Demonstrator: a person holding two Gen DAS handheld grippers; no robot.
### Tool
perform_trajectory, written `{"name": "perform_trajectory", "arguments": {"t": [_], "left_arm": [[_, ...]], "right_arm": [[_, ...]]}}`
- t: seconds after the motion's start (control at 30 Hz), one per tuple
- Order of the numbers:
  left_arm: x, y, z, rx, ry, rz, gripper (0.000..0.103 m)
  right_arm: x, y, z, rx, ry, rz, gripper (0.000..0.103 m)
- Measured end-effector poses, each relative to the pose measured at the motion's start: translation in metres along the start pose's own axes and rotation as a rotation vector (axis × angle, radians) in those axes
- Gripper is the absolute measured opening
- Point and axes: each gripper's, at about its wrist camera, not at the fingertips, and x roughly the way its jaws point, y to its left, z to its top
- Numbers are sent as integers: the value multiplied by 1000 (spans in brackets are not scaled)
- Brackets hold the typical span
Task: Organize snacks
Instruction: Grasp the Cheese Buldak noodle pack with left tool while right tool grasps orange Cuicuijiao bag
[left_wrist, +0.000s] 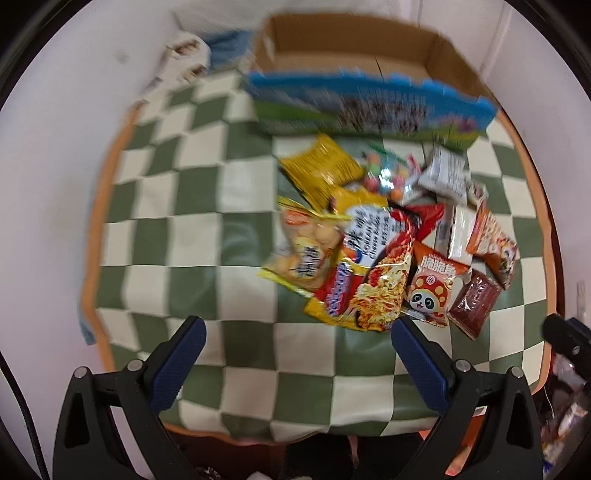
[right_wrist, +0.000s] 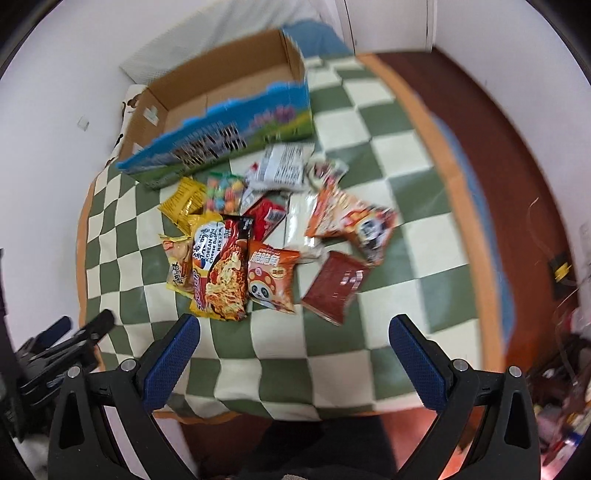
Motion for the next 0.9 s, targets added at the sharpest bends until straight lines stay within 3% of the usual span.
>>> {"name": "perform_trajectory", "arguments": {"t": [0.1,0.2,0.3,0.43,0.6,0.73,0.9], "left_arm": [[39,-17,17,46,78,-60,103],[79,-43,33,106,138,-91,103],[116,-67,46,161,186,-89,103],[143,-86,57,222,185,-60,87],[142,-67,61,154,144,-93,83],[133,-38,49,108,136,-35,82],[133,6,23,34,194,17,82]], "right_arm": [[37,1,7,9,30,26,101],[75,-2,9,25,83,80,92],[96,-5,7,35,111,100,84],[116,-4,4,30,123,97,83],[141,5,5,50,134,105,83],[156,20,9,36,125,98,83],[173,34,15,28,122,51,83]]}}
